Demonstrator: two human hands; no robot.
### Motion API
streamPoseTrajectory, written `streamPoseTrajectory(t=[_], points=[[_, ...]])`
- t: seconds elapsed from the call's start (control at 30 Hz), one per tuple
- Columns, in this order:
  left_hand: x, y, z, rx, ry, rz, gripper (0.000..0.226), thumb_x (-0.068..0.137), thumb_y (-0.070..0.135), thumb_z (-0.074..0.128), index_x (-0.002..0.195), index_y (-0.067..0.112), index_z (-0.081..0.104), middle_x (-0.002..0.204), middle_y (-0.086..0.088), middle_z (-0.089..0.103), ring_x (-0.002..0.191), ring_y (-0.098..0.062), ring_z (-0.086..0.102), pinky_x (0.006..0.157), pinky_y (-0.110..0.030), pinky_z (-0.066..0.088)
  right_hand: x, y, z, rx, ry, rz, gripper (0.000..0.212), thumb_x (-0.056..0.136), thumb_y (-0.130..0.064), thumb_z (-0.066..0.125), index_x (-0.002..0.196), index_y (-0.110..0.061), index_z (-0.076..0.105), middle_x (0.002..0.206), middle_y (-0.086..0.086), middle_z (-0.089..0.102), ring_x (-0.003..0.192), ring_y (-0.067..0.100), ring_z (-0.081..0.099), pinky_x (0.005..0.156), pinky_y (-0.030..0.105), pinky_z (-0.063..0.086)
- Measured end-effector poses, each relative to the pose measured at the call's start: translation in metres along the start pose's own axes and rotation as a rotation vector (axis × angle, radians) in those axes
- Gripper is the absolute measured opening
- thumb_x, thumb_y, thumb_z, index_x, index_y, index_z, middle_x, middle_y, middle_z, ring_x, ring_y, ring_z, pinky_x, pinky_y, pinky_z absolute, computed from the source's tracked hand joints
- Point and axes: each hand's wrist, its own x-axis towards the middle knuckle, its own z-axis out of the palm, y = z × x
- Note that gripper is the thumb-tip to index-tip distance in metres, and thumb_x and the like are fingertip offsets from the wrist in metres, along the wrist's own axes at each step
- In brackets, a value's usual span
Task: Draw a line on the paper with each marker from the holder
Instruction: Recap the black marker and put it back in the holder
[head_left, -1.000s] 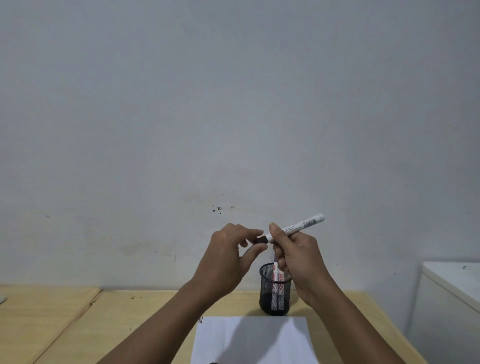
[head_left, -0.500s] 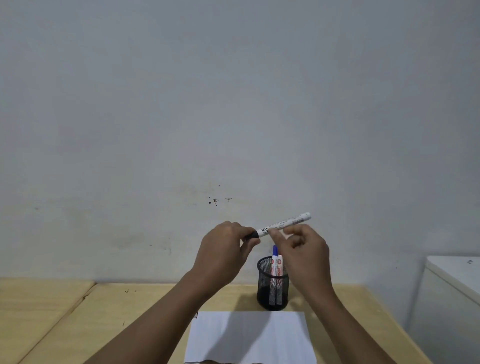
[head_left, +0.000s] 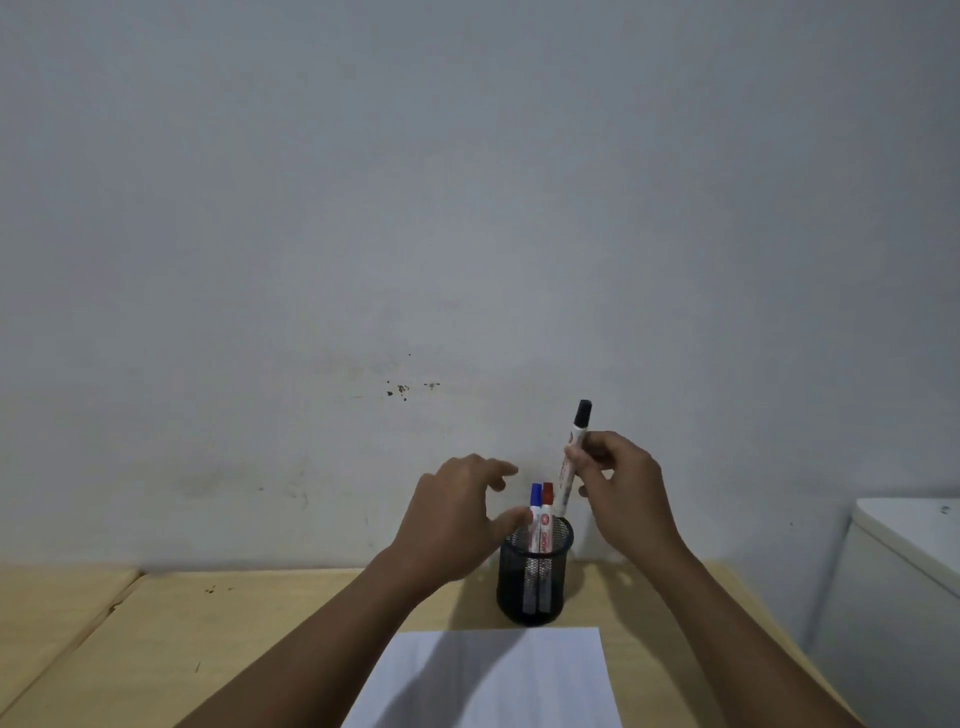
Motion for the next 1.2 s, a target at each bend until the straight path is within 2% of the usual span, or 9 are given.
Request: streamPoseTrajectory(t=[0.1,0.2,0.3,0.53,0.63,0.77,0.93,1.07,1.2], points=[[0.005,-0.011,0.022,0.056,-0.149,-0.049,0.068,0.081,0.057,0.066,0.140,0.031,0.045,0.140,0.004,0.051,0.125,-0.016,0.044,0.101,-0.040,0.040,0.004,0.012,0.005,-0.022,-0.066,0.033,0.038,0.097,-0.017,0.062,0.131,-0.027,0.050,0.089,-0.005,0.067,0.085,0.011,0.069,0.068,0.024,0.057],[0.010,-0.017,0.036,0.100,-0.257,-0.069,0.081,0.077,0.065,0.064,0.145,0.033,0.034,0.150,0.002,0.039,0.133,-0.021,0.035,0.106,-0.045,0.034,0.007,0.021,0.009,-0.080,-0.132,0.055,0.056,0.099,-0.014,0.059,0.145,-0.036,0.036,0.089,-0.010,0.061,0.080,0.003,0.063,0.059,0.009,0.044],[0.013,-0.023,0.047,0.113,-0.348,-0.096,0.083,0.077,0.070,0.060,0.146,0.034,0.031,0.152,0.001,0.037,0.134,-0.023,0.034,0.107,-0.049,0.030,0.009,0.030,0.013,-0.174,-0.223,0.070,0.054,0.099,-0.014,0.059,0.146,-0.032,0.039,0.087,-0.009,0.063,0.078,0.002,0.064,0.058,0.012,0.049],[0.011,-0.028,0.062,0.087,-0.365,-0.116,0.066,0.082,0.066,0.055,0.140,0.036,0.043,0.138,0.001,0.050,0.122,-0.020,0.043,0.101,-0.046,0.035,0.001,0.046,0.027,-0.258,-0.320,0.102,0.053,0.096,-0.014,0.063,0.142,-0.032,0.042,0.083,-0.004,0.064,0.078,0.008,0.067,0.068,0.028,0.061],[0.011,-0.029,0.062,0.073,-0.357,-0.107,0.064,0.083,0.066,0.056,0.139,0.036,0.045,0.135,0.000,0.051,0.119,-0.020,0.045,0.099,-0.045,0.036,0.002,0.047,0.027,-0.213,-0.314,0.119,0.049,0.097,-0.009,0.059,0.137,-0.032,0.040,0.087,-0.005,0.063,0.075,0.009,0.068,0.061,0.024,0.060],[0.012,-0.031,0.063,0.069,-0.369,-0.111,0.065,0.084,0.064,0.056,0.140,0.033,0.047,0.135,-0.001,0.050,0.118,-0.020,0.045,0.097,-0.044,0.037,0.006,0.047,0.027,-0.179,-0.325,0.164,0.048,0.096,-0.004,0.057,0.130,-0.031,0.038,0.093,0.002,0.062,0.076,0.013,0.067,0.061,0.025,0.060],[0.013,-0.031,0.064,0.061,-0.375,-0.102,0.063,0.085,0.062,0.056,0.139,0.032,0.050,0.134,-0.001,0.050,0.116,-0.019,0.044,0.096,-0.042,0.039,0.009,0.050,0.035,-0.148,-0.269,0.166,0.025,0.096,-0.014,0.063,0.117,-0.022,0.054,0.102,-0.001,0.062,0.081,0.007,0.063,0.060,0.012,0.050],[0.011,-0.030,0.062,0.063,-0.373,-0.105,0.061,0.085,0.062,0.056,0.137,0.030,0.053,0.136,-0.001,0.048,0.118,-0.019,0.043,0.096,-0.042,0.035,0.012,0.053,0.040,-0.156,-0.233,0.153,0.019,0.099,-0.011,0.057,0.115,-0.020,0.061,0.102,-0.001,0.064,0.082,0.003,0.062,0.060,0.012,0.049],[0.011,-0.029,0.061,0.067,-0.371,-0.100,0.059,0.085,0.062,0.056,0.134,0.029,0.056,0.136,0.000,0.048,0.120,-0.019,0.043,0.097,-0.043,0.034,0.010,0.056,0.045,-0.216,-0.224,0.171,0.016,0.100,-0.013,0.057,0.111,-0.026,0.055,0.103,-0.002,0.064,0.076,0.004,0.063,0.062,0.019,0.054]])
